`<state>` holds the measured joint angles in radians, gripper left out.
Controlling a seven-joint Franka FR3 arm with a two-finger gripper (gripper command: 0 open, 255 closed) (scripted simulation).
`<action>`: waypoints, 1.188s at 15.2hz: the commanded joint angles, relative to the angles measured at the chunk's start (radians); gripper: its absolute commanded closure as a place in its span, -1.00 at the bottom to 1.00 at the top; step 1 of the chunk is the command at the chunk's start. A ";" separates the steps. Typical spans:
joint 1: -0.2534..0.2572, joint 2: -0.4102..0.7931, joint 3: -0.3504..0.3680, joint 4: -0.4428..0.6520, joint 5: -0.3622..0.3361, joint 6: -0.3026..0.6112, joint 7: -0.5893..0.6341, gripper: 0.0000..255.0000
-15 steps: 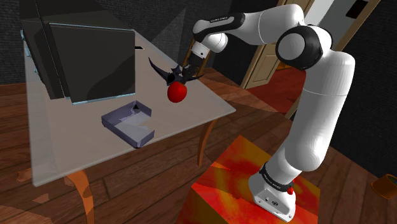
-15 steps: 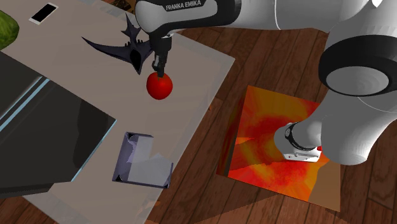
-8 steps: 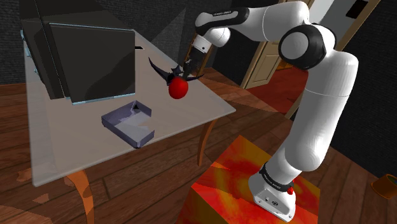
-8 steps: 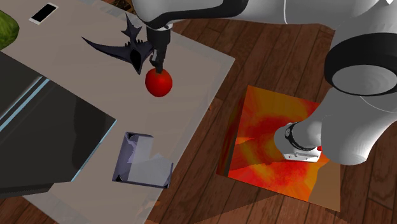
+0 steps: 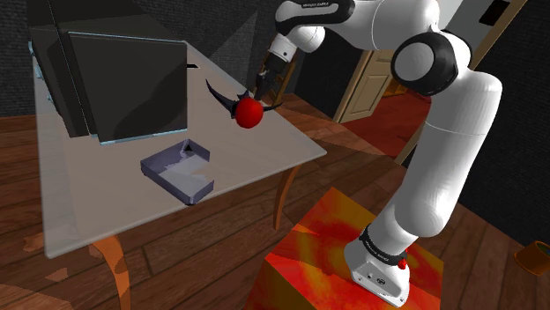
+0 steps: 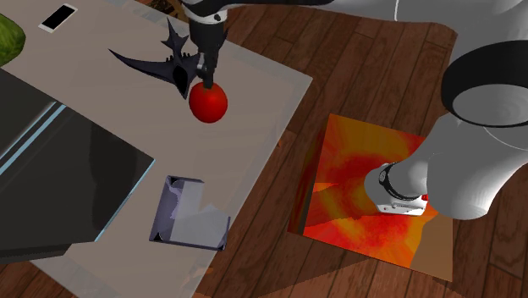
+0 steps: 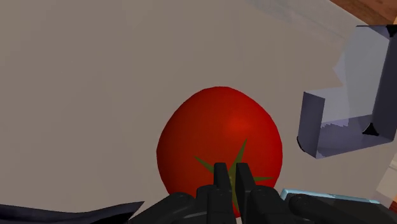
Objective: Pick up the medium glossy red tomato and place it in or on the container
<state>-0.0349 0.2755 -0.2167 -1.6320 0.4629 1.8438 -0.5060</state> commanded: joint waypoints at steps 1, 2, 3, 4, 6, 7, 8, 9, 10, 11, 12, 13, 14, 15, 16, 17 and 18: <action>-0.001 0.000 -0.001 0.024 -0.003 -0.023 0.009 1.00; -0.002 -0.002 -0.001 0.034 -0.005 -0.034 0.014 1.00; -0.002 -0.004 -0.002 0.045 -0.006 -0.046 0.019 1.00; -0.003 -0.005 -0.002 0.057 -0.008 -0.057 0.023 1.00; -0.005 -0.007 -0.003 0.080 -0.010 -0.081 0.033 1.00; -0.005 -0.008 -0.003 0.092 -0.012 -0.093 0.037 1.00; -0.006 -0.008 -0.004 0.104 -0.013 -0.105 0.042 1.00; -0.006 -0.008 -0.004 0.105 -0.013 -0.105 0.042 1.00; 0.009 -0.026 0.003 0.086 -0.017 -0.096 0.062 1.00; 0.024 -0.044 0.010 0.069 -0.021 -0.087 0.082 1.00; 0.039 -0.060 0.017 0.053 -0.025 -0.079 0.102 1.00; 0.054 -0.076 0.025 0.039 -0.029 -0.071 0.123 1.00; 0.068 -0.090 0.033 0.026 -0.033 -0.063 0.144 1.00; 0.082 -0.104 0.042 0.014 -0.036 -0.056 0.166 1.00; 0.096 -0.116 0.050 0.004 -0.040 -0.049 0.188 1.00; 0.109 -0.128 0.059 -0.005 -0.043 -0.042 0.210 1.00; 0.123 -0.139 0.068 -0.013 -0.046 -0.036 0.232 1.00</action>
<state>0.0746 0.1453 -0.1569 -1.6410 0.4197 1.8023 -0.2973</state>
